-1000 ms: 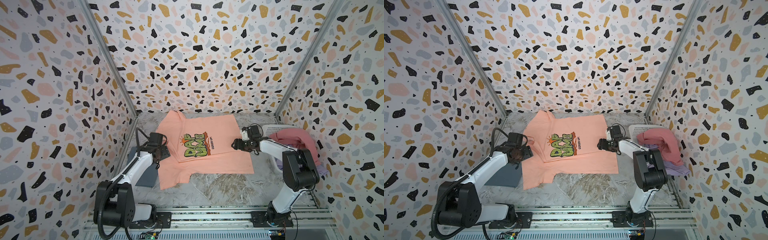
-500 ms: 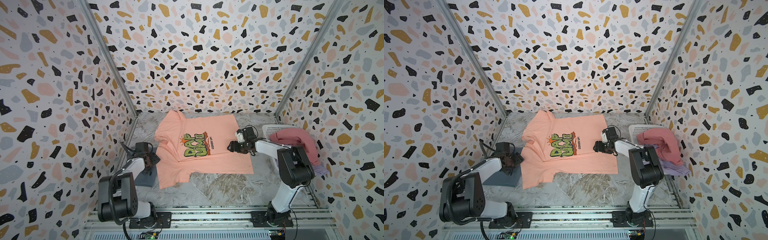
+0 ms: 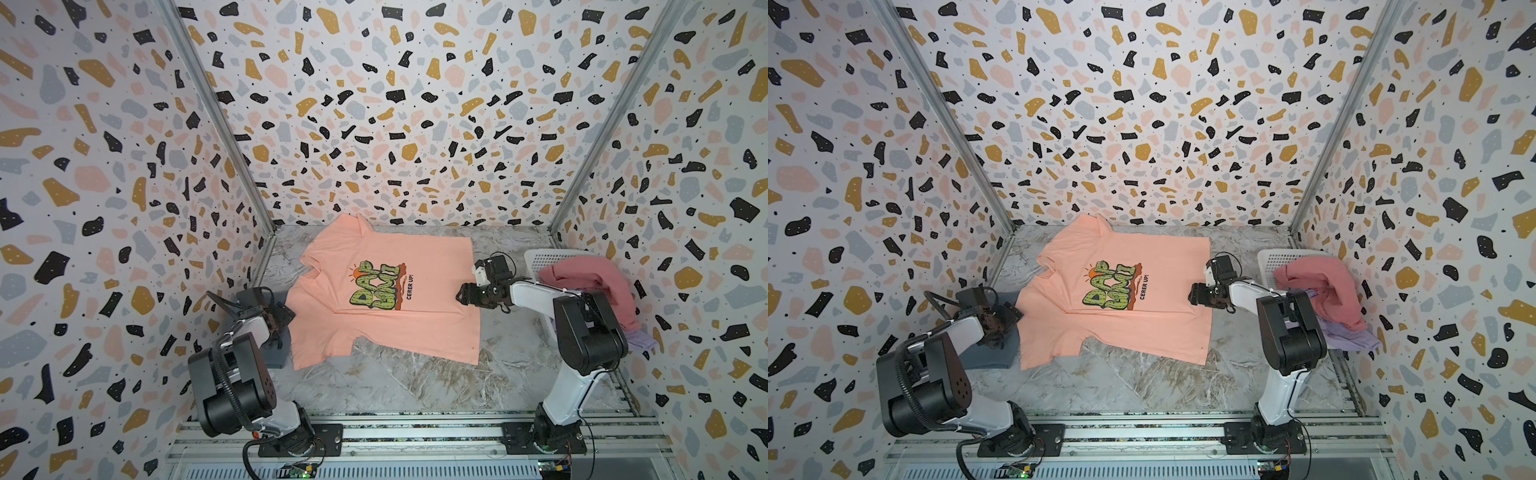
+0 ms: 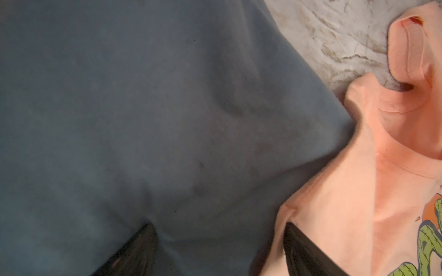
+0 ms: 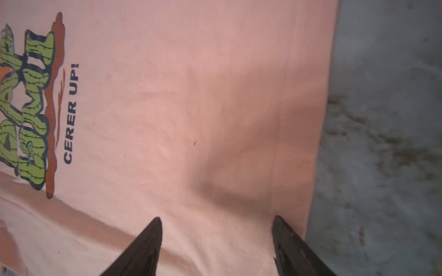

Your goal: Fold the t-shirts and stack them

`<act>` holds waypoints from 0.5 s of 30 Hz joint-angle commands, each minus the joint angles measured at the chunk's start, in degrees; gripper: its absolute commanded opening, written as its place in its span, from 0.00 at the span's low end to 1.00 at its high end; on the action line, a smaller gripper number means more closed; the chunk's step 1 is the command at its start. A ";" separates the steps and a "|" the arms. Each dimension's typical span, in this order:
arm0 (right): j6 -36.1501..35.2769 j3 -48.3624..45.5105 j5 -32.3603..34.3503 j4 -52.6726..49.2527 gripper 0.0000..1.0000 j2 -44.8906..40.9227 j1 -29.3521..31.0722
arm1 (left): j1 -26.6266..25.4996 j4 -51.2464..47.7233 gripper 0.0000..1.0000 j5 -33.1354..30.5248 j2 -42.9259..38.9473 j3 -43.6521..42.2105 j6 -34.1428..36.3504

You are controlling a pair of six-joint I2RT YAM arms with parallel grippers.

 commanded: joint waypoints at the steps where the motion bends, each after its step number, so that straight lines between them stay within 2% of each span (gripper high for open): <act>1: 0.91 2.00 -0.58 -2.14 0.73 0.99 0.68 | -0.34 -7.94 0.85 7.74 -2.06 -1.64 1.95; 4: 1.37 3.42 -0.79 -3.42 0.73 -0.89 3.09 | -0.79 -12.70 0.92 7.37 -6.46 2.14 4.49; 7: 1.78 4.21 -1.87 -4.35 0.73 -1.63 5.83 | -3.49 -15.86 0.98 9.81 -9.59 5.90 4.69; 11: 2.10 4.28 -1.81 -4.72 0.73 -0.83 7.34 | -12.58 -20.32 0.98 8.71 -9.50 8.55 4.01; 15: 3.38 2.56 -2.87 -2.86 0.73 0.29 7.77 | -20.41 -19.11 0.98 7.16 -8.46 6.03 1.90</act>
